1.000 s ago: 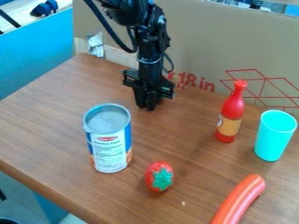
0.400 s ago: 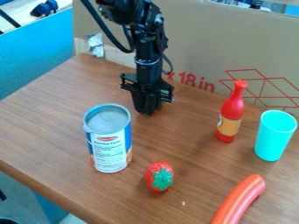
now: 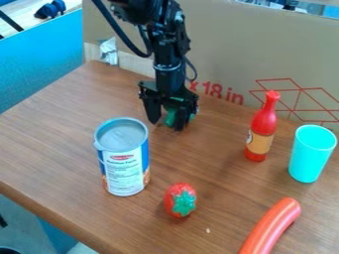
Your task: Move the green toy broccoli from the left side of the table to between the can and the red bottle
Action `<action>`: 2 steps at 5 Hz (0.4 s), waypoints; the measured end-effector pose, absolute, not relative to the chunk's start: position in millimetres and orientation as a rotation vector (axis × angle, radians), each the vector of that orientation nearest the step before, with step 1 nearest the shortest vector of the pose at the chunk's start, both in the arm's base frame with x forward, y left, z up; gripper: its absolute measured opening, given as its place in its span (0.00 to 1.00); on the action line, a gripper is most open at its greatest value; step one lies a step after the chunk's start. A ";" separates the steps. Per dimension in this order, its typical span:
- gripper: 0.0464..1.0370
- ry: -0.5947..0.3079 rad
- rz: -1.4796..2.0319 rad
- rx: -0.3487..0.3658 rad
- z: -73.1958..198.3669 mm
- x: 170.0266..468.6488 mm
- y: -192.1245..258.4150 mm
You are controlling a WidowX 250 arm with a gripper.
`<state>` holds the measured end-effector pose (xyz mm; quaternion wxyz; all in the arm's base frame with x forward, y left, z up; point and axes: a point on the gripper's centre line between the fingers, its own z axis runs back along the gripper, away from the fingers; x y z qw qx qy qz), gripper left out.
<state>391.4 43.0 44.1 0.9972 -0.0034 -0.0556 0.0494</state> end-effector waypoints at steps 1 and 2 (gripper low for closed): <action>0.97 -0.132 0.091 -0.012 53.9 391.6 45.4; 0.96 -0.168 0.089 -0.021 82.2 381.3 53.2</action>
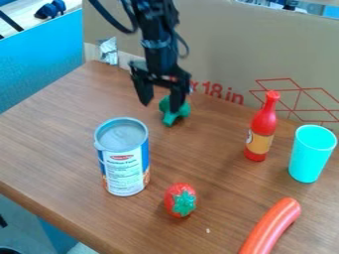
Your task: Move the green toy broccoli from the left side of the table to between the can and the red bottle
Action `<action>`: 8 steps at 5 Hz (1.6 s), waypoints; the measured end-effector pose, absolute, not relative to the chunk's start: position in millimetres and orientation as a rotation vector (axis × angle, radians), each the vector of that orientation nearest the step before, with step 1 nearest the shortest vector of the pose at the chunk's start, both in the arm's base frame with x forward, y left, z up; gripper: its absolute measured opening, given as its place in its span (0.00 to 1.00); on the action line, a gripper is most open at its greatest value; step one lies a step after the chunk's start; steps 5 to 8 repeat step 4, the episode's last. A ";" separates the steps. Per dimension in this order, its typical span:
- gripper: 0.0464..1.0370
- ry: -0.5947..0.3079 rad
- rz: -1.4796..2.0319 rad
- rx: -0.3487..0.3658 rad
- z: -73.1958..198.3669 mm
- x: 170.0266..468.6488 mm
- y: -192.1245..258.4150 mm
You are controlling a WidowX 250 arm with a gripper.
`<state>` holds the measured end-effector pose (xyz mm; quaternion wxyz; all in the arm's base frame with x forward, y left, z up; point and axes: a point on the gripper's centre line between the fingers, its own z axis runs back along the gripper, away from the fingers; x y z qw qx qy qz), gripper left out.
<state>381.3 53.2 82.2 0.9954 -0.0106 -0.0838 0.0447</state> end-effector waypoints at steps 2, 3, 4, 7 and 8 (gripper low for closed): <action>0.96 0.015 -0.032 0.020 157.7 311.7 83.8; 0.96 0.075 -0.143 0.067 175.5 285.1 90.4; 0.96 0.125 -0.199 0.053 177.4 273.3 89.6; 0.96 0.125 -0.199 0.053 177.4 273.3 89.6; 0.96 0.125 -0.199 0.053 177.4 273.3 89.6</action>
